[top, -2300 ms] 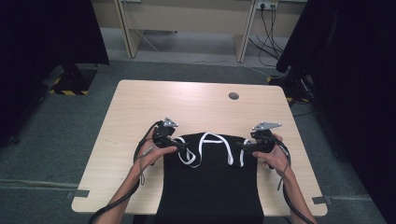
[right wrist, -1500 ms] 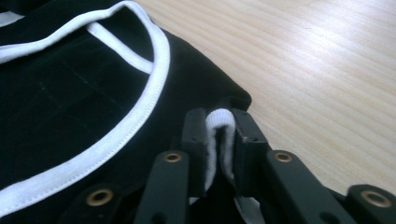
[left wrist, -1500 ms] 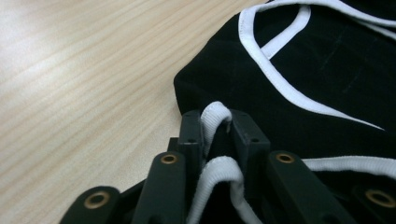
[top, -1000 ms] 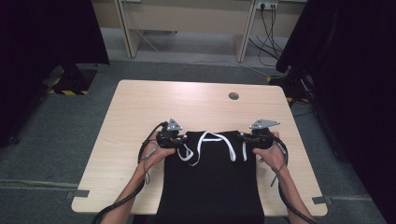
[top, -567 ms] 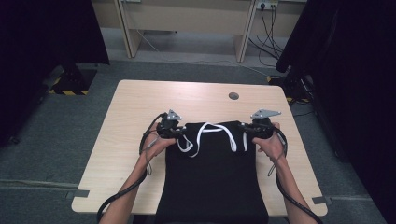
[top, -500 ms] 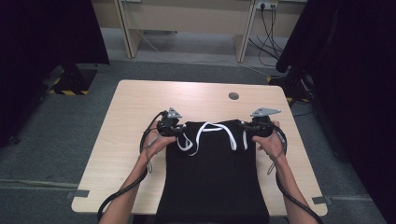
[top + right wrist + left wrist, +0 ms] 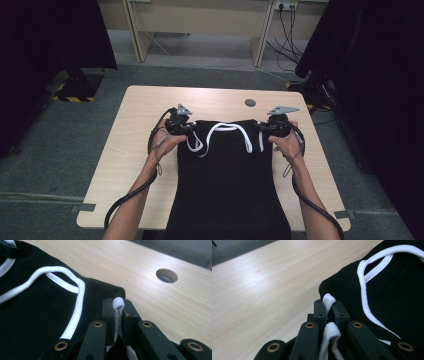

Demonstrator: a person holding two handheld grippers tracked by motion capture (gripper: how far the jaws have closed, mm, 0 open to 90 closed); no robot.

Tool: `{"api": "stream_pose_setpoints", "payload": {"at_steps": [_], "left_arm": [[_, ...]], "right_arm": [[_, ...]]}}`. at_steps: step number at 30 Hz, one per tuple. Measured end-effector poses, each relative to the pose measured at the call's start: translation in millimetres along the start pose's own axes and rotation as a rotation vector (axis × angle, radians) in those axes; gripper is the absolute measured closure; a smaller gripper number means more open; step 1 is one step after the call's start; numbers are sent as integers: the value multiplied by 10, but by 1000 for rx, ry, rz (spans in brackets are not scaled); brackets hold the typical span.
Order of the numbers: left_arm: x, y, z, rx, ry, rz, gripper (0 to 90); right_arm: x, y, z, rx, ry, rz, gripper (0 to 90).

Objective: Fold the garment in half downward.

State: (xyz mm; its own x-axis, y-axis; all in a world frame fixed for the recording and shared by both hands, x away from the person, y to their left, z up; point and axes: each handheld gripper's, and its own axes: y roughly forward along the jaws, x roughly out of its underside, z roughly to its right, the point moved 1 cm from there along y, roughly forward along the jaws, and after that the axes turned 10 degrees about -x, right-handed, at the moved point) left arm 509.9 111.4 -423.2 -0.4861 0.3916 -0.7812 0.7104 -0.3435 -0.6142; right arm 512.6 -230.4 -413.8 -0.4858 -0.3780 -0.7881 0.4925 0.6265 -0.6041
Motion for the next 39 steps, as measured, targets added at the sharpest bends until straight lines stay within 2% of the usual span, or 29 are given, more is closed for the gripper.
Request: {"api": "stream_pose_setpoints", "payload": {"at_steps": [3,7,9,10,12,17,21,24,26,31,32,33,36,37,39], "left_arm": [[-80,-9,-24,-13,-2,2,831],[-167,-26,-86,-27,-28,3,831],[-208,-41,-118,-41,-24,9,832],[-227,-52,-128,-44,-35,18,832],[-259,-85,-136,-52,-24,25,831],[-277,-229,-116,-62,-28,79,829],[-161,-350,14,-32,-20,116,824],[-36,-430,132,-27,12,145,826],[44,-475,208,-22,17,163,826],[290,-607,408,0,59,186,823],[290,-607,408,0,59,186,822],[394,-661,469,-2,56,201,823],[559,-740,569,13,85,206,822],[559,-740,569,13,85,206,821],[672,-817,652,23,97,212,820]], "right_arm": [[-73,3,-6,9,-4,0,834],[-166,12,1,20,-6,4,834],[-213,13,10,25,-8,4,834],[-237,13,18,26,-9,9,834],[-282,8,26,31,-7,12,834],[-325,-30,-25,27,-40,31,834],[-223,-77,-130,0,-66,54,833],[-92,-99,-234,-12,-100,48,833],[1,-111,-302,-21,-115,52,833],[251,-145,-449,-30,-146,55,832],[304,-151,-476,-31,-153,54,832],[368,-158,-504,-33,-159,55,831],[502,-201,-577,-41,-174,59,830],[502,-201,-577,-41,-174,59,830],[585,-257,-640,-47,-188,65,829]]}}
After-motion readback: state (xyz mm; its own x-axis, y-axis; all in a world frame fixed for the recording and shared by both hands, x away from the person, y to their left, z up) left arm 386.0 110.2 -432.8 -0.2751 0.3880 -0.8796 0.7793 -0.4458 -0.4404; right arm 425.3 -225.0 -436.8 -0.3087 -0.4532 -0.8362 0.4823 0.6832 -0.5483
